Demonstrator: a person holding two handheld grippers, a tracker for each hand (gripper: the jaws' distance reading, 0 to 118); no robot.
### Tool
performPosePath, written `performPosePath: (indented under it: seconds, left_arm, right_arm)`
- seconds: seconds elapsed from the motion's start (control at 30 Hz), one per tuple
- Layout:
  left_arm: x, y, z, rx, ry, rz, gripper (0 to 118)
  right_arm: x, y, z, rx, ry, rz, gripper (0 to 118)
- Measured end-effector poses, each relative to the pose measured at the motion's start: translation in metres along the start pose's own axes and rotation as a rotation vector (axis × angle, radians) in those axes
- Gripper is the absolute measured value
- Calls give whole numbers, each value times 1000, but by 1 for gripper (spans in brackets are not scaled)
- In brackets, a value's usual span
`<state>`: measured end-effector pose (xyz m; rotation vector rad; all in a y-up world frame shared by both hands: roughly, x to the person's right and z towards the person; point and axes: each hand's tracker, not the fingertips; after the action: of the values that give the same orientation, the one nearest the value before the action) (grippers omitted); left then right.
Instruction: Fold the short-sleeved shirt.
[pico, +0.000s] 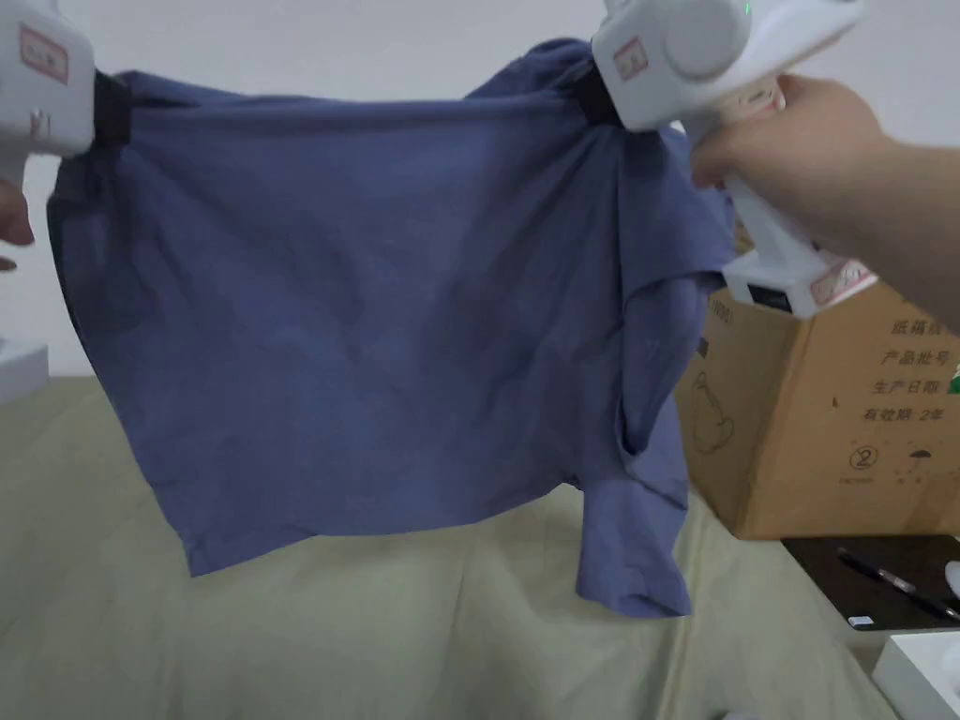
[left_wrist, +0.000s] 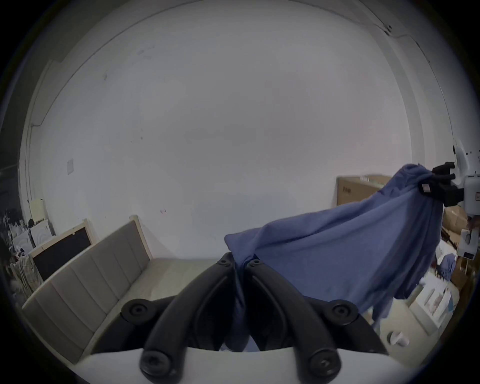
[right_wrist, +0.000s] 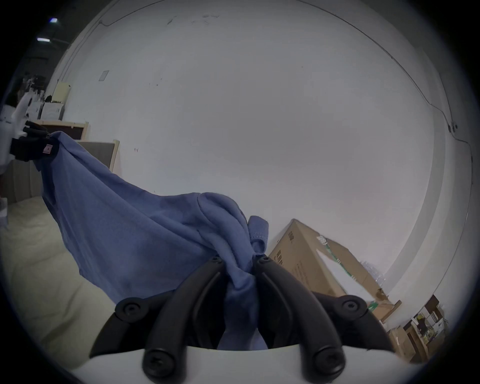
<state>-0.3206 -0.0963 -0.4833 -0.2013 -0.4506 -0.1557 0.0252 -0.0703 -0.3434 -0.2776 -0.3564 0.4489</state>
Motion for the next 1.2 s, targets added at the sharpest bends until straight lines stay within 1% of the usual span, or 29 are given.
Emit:
performPosePath:
  seconds: [0.07,0.13,0.2,0.23,0.27,0.33,0.37,0.4,0.43,0.47,0.53,0.6,0.63,0.7,0.8,0.87,0.93,1.03,1.07,1.1,1.13,1.2]
  left_arm:
    - [8,-45,-6,-76,-58,1,4]
    - [17,-97,-8,-151,-111,0,4]
    - [27,-155,-4,-234,-166,10,4]
    - [32,-182,3,-260,-178,14,4]
    - [40,-207,16,-293,-203,10,4]
    - [50,-252,41,-304,-207,-14,4]
    - [53,-267,53,-306,-216,-19,4]
    - [56,-281,69,-313,-244,-9,4]
    - [57,-292,84,-329,-270,3,4]
    - [59,-301,98,-327,-273,2,4]
    - [60,-313,130,-312,-274,-24,4]
    - [58,-315,158,-304,-274,-13,4]
    - [56,-315,168,-306,-285,16,4]
    - [50,-307,189,-297,-264,79,4]
    - [39,-293,199,-313,-246,141,4]
    - [34,-295,187,-420,-253,169,4]
    - [32,-315,164,-539,-271,186,4]
    - [38,-358,128,-708,-297,195,4]
    - [45,-373,119,-765,-286,184,6]
    - [48,-386,112,-798,-278,172,7]
    - [50,-397,106,-827,-253,141,7]
    - [52,-413,101,-850,-229,128,8]
  right_arm:
    - [-23,-46,-6,-42,4,-6,16]
    - [-47,-101,-7,-81,71,-43,16]
    - [-71,-158,0,-148,148,-109,16]
    - [-84,-186,10,-192,167,-128,16]
    - [-94,-211,18,-233,187,-163,16]
    - [-109,-257,44,-307,243,-222,16]
    - [-114,-274,58,-315,250,-226,16]
    - [-119,-290,75,-324,268,-199,16]
    - [-123,-303,93,-313,255,-193,16]
    - [-125,-313,110,-316,253,-185,16]
    - [-125,-326,151,-328,265,-211,16]
    - [-117,-333,184,-334,308,-309,16]
    - [-113,-331,199,-336,325,-353,16]
    - [-102,-330,222,-337,344,-413,16]
    - [-92,-321,241,-340,365,-429,16]
    - [-94,-323,234,-404,393,-442,16]
    - [-105,-337,211,-553,431,-453,16]
    - [-135,-373,170,-730,450,-431,16]
    - [-144,-386,160,-754,455,-443,16]
    - [-151,-395,150,-788,464,-468,16]
    - [-156,-404,142,-825,452,-511,16]
    - [-160,-416,133,-864,408,-579,16]
